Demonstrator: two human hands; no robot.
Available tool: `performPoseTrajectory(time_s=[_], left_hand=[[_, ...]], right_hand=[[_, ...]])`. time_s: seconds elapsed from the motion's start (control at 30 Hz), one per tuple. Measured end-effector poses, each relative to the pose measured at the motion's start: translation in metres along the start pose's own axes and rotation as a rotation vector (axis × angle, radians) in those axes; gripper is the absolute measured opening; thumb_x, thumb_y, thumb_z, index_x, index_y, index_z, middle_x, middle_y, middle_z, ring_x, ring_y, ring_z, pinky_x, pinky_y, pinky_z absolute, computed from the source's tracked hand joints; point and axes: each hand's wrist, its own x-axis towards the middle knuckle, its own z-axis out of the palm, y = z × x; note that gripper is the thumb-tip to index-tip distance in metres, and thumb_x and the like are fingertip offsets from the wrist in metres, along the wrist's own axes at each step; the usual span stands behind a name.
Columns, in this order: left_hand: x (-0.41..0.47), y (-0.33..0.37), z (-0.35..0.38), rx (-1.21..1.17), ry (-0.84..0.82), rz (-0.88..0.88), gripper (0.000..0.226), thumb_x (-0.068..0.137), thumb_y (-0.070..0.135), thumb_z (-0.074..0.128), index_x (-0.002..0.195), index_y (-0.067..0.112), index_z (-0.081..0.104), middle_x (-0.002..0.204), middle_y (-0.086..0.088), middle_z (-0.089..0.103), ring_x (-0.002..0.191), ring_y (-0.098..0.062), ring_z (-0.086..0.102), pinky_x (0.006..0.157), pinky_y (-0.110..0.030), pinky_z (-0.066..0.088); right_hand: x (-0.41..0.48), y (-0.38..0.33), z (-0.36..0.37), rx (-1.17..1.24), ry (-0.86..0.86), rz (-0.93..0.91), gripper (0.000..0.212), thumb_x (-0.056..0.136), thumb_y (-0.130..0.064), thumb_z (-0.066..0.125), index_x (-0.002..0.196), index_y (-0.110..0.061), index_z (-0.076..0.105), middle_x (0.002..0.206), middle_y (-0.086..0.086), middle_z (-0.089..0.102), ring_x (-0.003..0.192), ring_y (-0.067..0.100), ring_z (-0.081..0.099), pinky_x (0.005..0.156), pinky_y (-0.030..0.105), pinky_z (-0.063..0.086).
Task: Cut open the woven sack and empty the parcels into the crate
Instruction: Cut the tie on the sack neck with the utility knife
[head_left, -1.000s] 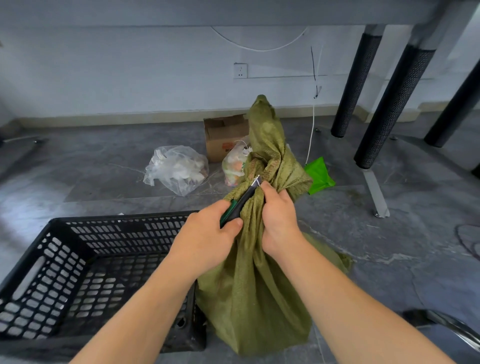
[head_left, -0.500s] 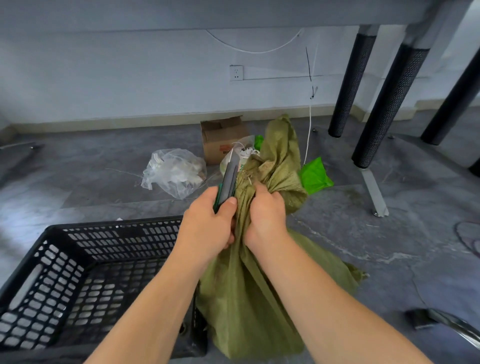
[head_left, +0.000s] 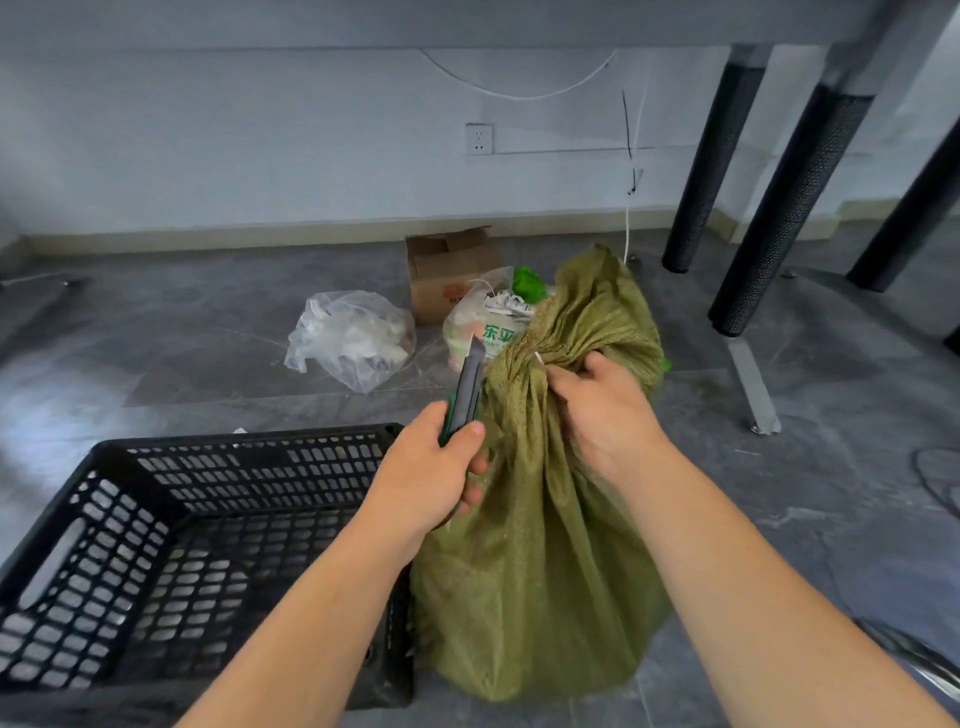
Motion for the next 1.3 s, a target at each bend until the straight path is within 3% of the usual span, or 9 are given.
performPoseTrajectory(time_s=[0.17,0.33,0.47,0.6,0.8,0.93,1.03,1.2,1.3], left_hand=[[-0.003,-0.001,0.007,-0.017,-0.044,-0.011,0.007,0.1,0.026,0.05,0.104,0.026,0.056,0.076,-0.005,0.06,0.058,-0.02,0.056,0.057,-0.034,0.045],[-0.008,0.002,0.007,-0.042,-0.052,-0.011,0.008,0.101,0.026,0.049,0.106,0.025,0.056,0.075,-0.005,0.06,0.057,-0.019,0.056,0.053,-0.032,0.046],[-0.011,0.005,0.006,-0.056,-0.061,-0.022,0.009,0.101,0.024,0.049,0.106,0.024,0.056,0.076,-0.006,0.06,0.058,-0.02,0.055,0.053,-0.031,0.045],[-0.01,0.008,0.01,-0.071,-0.071,-0.039,0.016,0.101,0.021,0.046,0.106,0.033,0.056,0.082,-0.007,0.061,0.064,-0.021,0.057,0.058,-0.033,0.046],[-0.014,0.015,0.017,-0.164,-0.09,-0.06,0.034,0.1,0.011,0.04,0.092,0.042,0.05,0.088,-0.014,0.065,0.066,-0.024,0.059,0.067,-0.039,0.05],[-0.014,0.015,0.013,-0.223,-0.05,-0.086,0.046,0.097,0.009,0.039,0.138,0.029,0.043,0.084,-0.015,0.067,0.062,-0.026,0.057,0.06,-0.038,0.049],[-0.014,0.015,0.007,-0.257,-0.035,-0.101,0.06,0.095,0.004,0.038,0.151,0.025,0.03,0.081,-0.016,0.066,0.057,-0.026,0.057,0.052,-0.035,0.046],[-0.017,0.017,-0.001,-0.253,-0.021,-0.086,0.059,0.087,-0.007,0.035,0.14,0.017,0.044,0.081,-0.015,0.062,0.054,-0.022,0.055,0.048,-0.031,0.046],[-0.019,0.02,-0.002,-0.244,-0.005,-0.056,0.056,0.085,-0.011,0.033,0.118,0.029,0.055,0.08,-0.012,0.062,0.056,-0.021,0.055,0.05,-0.03,0.047]], right_hand=[[0.002,-0.003,-0.018,-0.691,0.08,-0.214,0.013,0.089,-0.021,0.068,0.082,-0.014,0.06,0.076,0.003,0.066,0.085,0.029,0.064,0.086,0.038,0.05],[-0.004,-0.012,-0.024,-0.935,0.022,-0.25,0.023,0.092,-0.02,0.066,0.077,-0.02,0.049,0.077,0.0,0.057,0.083,0.023,0.054,0.071,0.027,0.036],[-0.006,-0.024,-0.031,-0.92,0.028,-0.186,0.012,0.089,-0.023,0.07,0.094,-0.014,0.063,0.094,0.012,0.071,0.094,0.032,0.067,0.083,0.035,0.052],[-0.012,-0.033,-0.037,-0.863,0.087,-0.226,0.028,0.089,-0.02,0.071,0.115,-0.011,0.065,0.088,0.006,0.07,0.09,0.03,0.068,0.087,0.039,0.054],[-0.026,-0.051,-0.039,-0.816,0.129,-0.333,0.008,0.092,-0.02,0.066,0.099,-0.023,0.063,0.087,-0.001,0.069,0.087,0.021,0.067,0.075,0.029,0.048],[-0.034,-0.055,-0.036,-0.794,0.111,-0.365,0.006,0.094,-0.02,0.064,0.099,-0.021,0.064,0.087,-0.001,0.07,0.086,0.019,0.067,0.074,0.03,0.048],[-0.036,-0.058,-0.031,-0.779,0.122,-0.407,0.005,0.094,-0.019,0.063,0.098,-0.021,0.065,0.086,-0.001,0.07,0.084,0.018,0.067,0.07,0.025,0.047],[-0.041,-0.068,-0.025,-0.73,0.133,-0.448,0.007,0.095,-0.019,0.062,0.098,-0.024,0.066,0.082,-0.006,0.067,0.081,0.015,0.066,0.064,0.021,0.044],[-0.045,-0.072,-0.023,-0.734,0.13,-0.493,0.008,0.095,-0.018,0.062,0.098,-0.023,0.067,0.078,-0.01,0.064,0.08,0.014,0.065,0.067,0.022,0.045]])
